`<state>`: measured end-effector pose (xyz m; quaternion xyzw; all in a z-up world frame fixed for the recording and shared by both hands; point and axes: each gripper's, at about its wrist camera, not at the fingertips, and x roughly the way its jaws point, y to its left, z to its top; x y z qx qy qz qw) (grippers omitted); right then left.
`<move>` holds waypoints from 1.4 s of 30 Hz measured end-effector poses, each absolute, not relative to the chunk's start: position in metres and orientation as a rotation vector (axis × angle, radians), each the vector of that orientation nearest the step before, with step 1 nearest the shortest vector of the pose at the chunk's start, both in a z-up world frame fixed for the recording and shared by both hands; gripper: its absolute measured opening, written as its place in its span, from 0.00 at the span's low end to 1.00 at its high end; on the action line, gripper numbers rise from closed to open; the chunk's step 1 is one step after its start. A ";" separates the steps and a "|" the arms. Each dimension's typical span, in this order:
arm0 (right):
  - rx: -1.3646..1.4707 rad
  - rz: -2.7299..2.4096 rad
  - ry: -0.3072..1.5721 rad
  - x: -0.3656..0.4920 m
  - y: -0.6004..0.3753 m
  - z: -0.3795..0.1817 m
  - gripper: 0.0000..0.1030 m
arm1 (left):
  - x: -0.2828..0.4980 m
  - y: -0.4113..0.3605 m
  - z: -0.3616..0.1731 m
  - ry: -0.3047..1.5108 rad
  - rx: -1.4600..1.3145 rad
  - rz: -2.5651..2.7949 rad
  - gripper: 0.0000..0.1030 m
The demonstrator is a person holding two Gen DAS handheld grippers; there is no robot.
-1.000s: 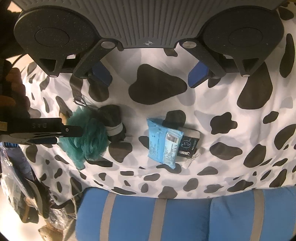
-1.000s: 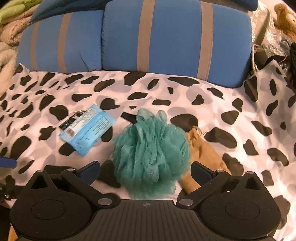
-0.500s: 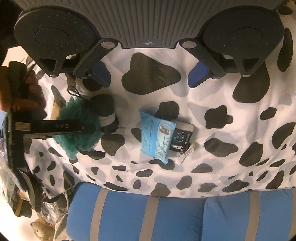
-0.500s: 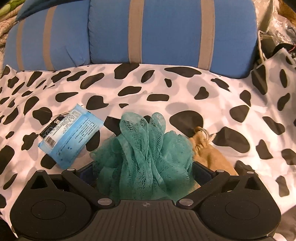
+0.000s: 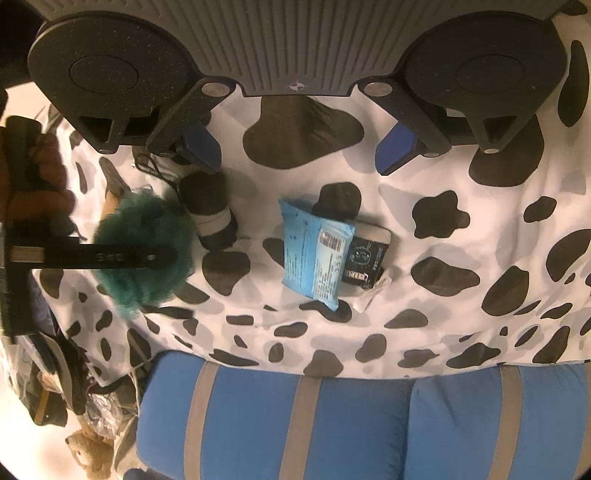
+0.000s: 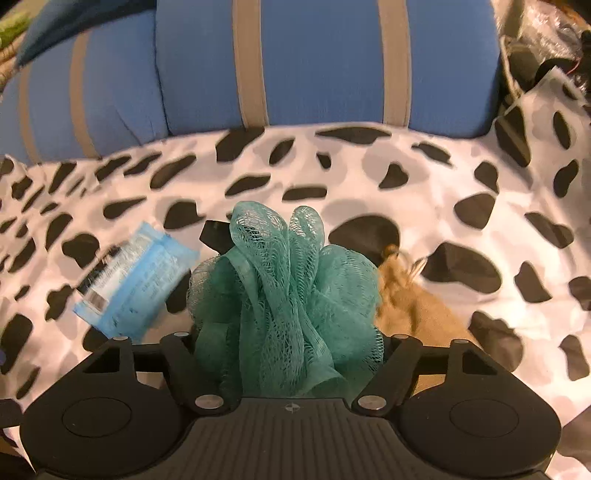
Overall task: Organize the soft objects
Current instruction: 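Grasp the black rolled bundle with the left gripper while the right holds the loofah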
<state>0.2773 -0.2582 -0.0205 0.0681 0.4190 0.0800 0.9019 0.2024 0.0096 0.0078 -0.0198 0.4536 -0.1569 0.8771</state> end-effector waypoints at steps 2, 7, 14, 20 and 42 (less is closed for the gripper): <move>0.139 0.165 0.834 0.271 -0.262 -0.009 0.72 | 0.204 0.010 0.006 0.940 -0.045 -0.319 0.89; 0.145 0.158 0.777 0.256 -0.273 0.018 0.72 | 0.208 0.008 0.003 0.923 -0.032 -0.316 0.89; 0.144 0.156 0.774 0.237 -0.285 0.032 0.73 | 0.213 -0.006 -0.004 0.932 -0.031 -0.350 0.89; 0.148 0.143 0.828 0.216 -0.292 0.027 0.73 | 0.218 -0.032 -0.010 0.939 -0.011 -0.381 0.89; 0.187 0.139 0.894 0.157 -0.327 0.024 0.73 | 0.262 -0.105 -0.062 1.032 -0.010 -0.404 0.52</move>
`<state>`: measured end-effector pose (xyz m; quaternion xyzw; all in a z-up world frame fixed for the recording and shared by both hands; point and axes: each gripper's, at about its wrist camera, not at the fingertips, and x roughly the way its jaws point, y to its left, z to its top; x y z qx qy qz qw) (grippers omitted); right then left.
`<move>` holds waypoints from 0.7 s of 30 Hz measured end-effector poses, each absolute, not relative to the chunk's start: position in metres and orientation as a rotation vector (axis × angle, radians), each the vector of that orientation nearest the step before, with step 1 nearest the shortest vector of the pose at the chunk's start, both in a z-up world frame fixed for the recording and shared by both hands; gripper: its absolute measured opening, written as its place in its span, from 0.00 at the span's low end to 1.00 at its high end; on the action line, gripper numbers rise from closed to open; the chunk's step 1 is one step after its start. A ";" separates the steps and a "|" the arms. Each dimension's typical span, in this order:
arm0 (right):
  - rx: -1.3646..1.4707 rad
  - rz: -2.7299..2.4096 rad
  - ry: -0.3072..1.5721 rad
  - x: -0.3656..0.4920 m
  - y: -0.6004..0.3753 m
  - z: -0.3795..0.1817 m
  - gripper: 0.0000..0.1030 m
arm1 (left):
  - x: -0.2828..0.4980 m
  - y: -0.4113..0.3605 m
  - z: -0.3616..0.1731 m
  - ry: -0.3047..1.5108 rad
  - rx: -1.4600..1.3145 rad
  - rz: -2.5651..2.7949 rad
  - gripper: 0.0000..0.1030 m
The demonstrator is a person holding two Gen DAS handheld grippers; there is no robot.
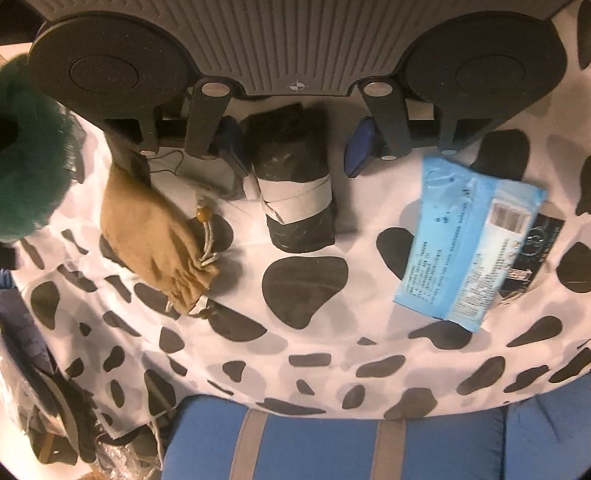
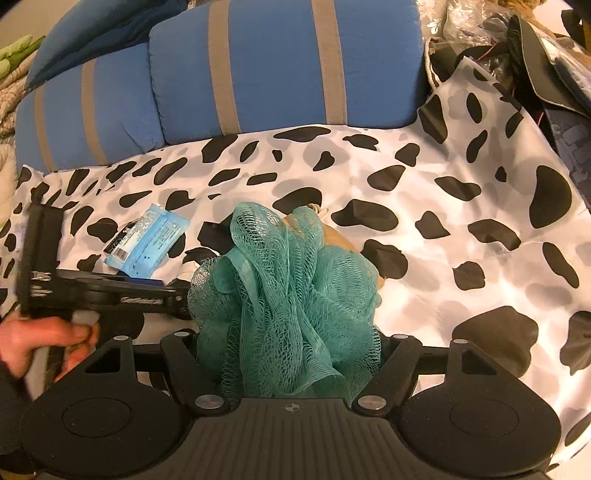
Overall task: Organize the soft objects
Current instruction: 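Grasp the black rolled bundle with the left gripper while the right holds the loofah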
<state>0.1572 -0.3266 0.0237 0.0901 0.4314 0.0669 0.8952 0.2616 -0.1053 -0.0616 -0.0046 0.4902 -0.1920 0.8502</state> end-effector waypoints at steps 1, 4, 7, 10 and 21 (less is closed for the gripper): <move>0.191 0.142 0.894 0.157 -0.327 0.024 0.73 | 0.262 -0.108 -0.063 1.024 -0.001 -0.397 0.51; 0.195 0.149 0.898 0.158 -0.327 0.023 0.73 | 0.264 -0.113 -0.065 0.998 0.027 -0.387 0.45; 0.187 0.157 0.901 0.158 -0.325 0.023 0.73 | 0.267 -0.115 -0.066 0.997 0.026 -0.381 0.43; 0.183 0.156 0.907 0.159 -0.325 0.021 0.73 | 0.269 -0.113 -0.065 1.009 0.023 -0.394 0.41; 0.167 0.164 0.928 0.165 -0.315 0.017 0.73 | 0.256 -0.091 -0.054 0.997 0.051 -0.407 0.41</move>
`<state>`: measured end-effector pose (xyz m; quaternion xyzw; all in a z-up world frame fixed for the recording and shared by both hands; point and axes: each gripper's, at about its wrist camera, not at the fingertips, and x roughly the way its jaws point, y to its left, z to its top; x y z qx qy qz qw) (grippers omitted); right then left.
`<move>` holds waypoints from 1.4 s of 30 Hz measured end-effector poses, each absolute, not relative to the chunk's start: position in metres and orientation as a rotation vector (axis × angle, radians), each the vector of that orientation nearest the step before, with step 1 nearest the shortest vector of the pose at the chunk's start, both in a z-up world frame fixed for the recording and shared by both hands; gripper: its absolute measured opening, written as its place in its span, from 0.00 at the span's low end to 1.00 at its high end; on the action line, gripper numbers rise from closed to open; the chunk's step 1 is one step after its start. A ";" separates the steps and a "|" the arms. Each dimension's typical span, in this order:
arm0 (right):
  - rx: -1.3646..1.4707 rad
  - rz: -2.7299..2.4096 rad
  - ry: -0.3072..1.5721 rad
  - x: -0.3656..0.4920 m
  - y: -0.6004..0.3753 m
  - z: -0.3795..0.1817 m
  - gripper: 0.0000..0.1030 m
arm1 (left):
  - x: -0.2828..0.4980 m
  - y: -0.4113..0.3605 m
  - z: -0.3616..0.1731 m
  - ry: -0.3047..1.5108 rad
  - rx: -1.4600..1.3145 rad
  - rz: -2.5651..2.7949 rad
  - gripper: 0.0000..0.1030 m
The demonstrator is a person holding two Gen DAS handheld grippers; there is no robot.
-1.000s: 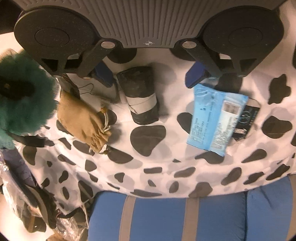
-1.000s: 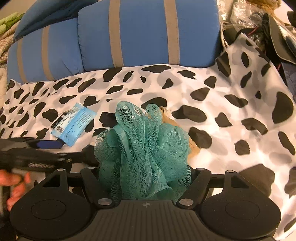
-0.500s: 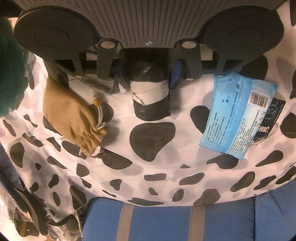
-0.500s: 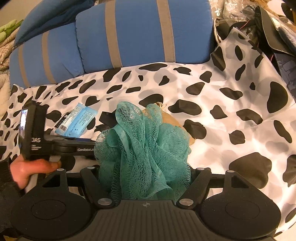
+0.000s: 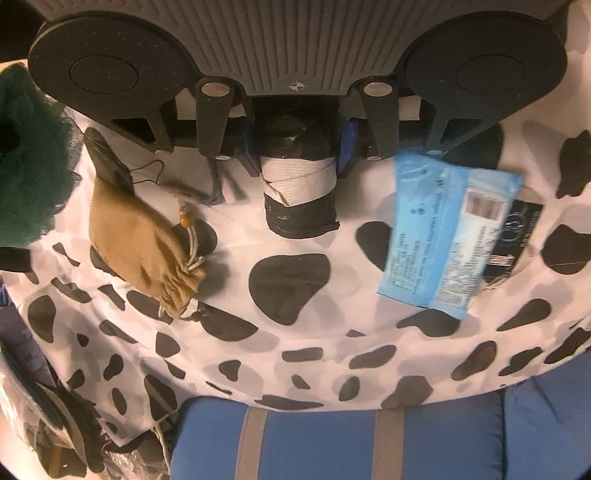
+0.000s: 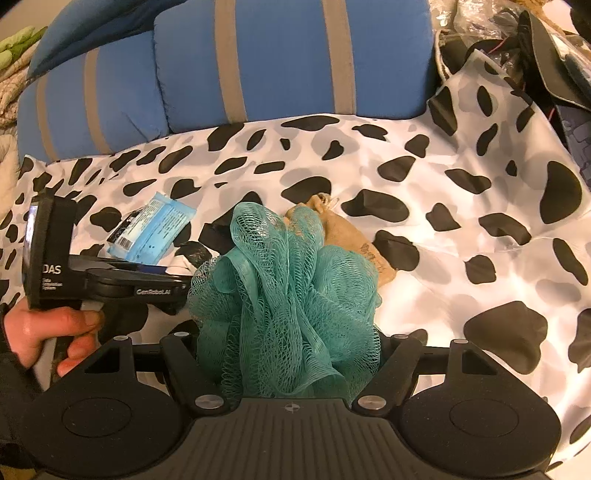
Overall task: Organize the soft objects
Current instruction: 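Carry the black bundle and the teal loofah with both grippers to the box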
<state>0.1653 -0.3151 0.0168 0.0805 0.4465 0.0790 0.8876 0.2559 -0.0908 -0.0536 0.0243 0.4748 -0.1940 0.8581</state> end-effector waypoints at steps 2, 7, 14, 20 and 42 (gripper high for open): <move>0.164 0.176 0.925 0.166 -0.311 0.018 0.73 | 0.252 -0.084 -0.049 0.985 0.048 -0.409 0.41; 0.154 0.211 0.919 0.169 -0.296 0.022 0.73 | 0.243 -0.067 -0.039 0.967 0.040 -0.407 0.41; 0.135 0.224 0.911 0.170 -0.276 0.027 0.73 | 0.229 -0.052 -0.023 0.938 0.029 -0.426 0.41; 0.164 0.242 0.906 0.161 -0.266 0.030 0.73 | 0.206 -0.041 -0.005 0.915 0.037 -0.462 0.41; 0.213 0.409 0.951 0.082 -0.238 0.033 0.73 | 0.092 0.001 0.011 0.982 0.005 -0.409 0.41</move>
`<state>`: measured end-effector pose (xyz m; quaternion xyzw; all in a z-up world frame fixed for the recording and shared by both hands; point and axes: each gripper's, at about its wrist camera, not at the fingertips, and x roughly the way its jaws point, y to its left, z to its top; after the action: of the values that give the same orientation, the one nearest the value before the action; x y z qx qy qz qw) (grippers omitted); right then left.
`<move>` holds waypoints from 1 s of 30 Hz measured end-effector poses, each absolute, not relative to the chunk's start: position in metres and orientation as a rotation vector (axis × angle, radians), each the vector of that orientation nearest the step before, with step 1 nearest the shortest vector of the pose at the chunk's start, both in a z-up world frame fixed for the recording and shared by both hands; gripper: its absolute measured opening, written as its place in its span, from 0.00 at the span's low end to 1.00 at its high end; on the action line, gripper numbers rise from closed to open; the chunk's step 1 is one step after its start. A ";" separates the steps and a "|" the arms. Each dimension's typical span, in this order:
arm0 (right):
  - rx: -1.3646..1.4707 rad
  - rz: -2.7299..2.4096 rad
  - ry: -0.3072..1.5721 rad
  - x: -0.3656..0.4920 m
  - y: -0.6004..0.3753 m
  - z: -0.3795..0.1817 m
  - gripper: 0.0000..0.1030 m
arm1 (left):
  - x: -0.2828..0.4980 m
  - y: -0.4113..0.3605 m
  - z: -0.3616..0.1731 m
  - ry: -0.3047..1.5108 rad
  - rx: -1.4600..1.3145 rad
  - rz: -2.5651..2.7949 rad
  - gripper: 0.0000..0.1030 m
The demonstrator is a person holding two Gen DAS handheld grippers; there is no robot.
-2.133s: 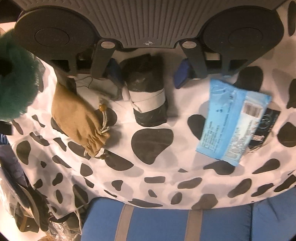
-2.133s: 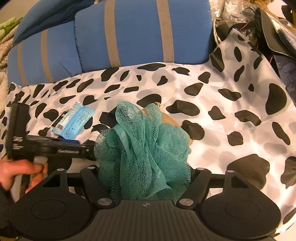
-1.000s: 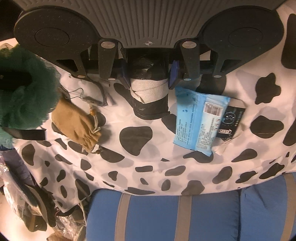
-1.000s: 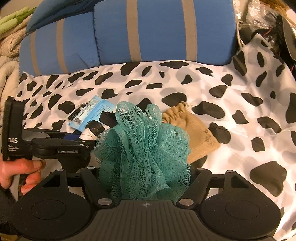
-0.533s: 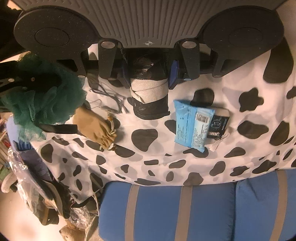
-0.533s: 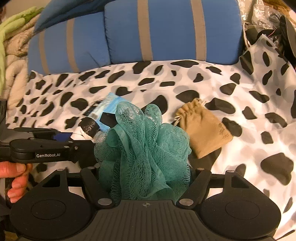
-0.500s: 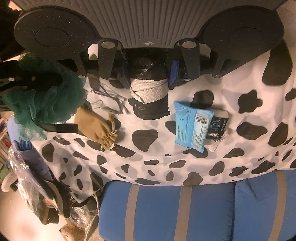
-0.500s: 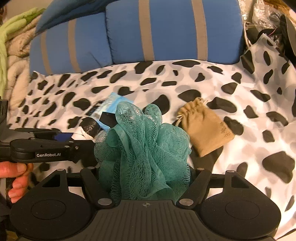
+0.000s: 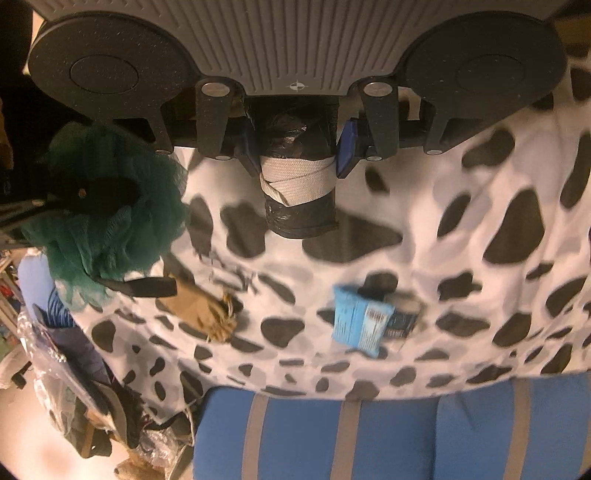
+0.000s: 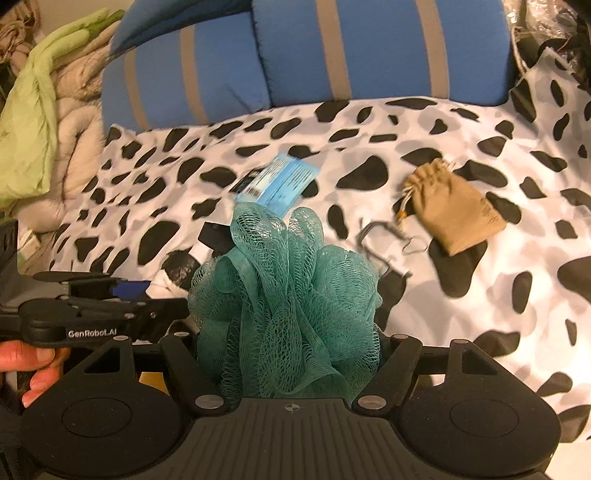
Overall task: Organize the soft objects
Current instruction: 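Carry the black bundle and the teal loofah with both grippers to the box, then open the left gripper to drop the bundle while the right drops the loofah into the box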
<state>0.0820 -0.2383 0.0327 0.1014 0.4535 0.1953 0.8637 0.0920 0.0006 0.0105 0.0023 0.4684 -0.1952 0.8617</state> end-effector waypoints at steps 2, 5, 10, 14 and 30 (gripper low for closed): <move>0.202 0.422 0.962 0.076 -0.234 0.031 0.73 | 0.082 0.003 0.010 0.997 -0.001 -0.405 0.41; 0.185 0.441 0.979 0.066 -0.228 0.029 0.73 | 0.068 0.008 0.009 1.016 -0.014 -0.400 0.41; 0.155 0.465 1.012 0.051 -0.215 0.026 0.73 | 0.048 0.013 0.004 1.068 -0.034 -0.372 0.41; 0.132 0.486 1.039 0.040 -0.204 0.024 0.74 | 0.033 0.014 -0.001 1.114 -0.040 -0.374 0.41; 0.046 0.456 1.135 0.030 -0.192 0.010 1.00 | 0.025 0.024 -0.014 1.221 -0.091 -0.288 0.71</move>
<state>0.0303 -0.1923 0.0104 0.0217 0.5328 0.2141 0.8184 0.0246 0.0241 -0.0144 -0.0423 0.5710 -0.1347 0.8087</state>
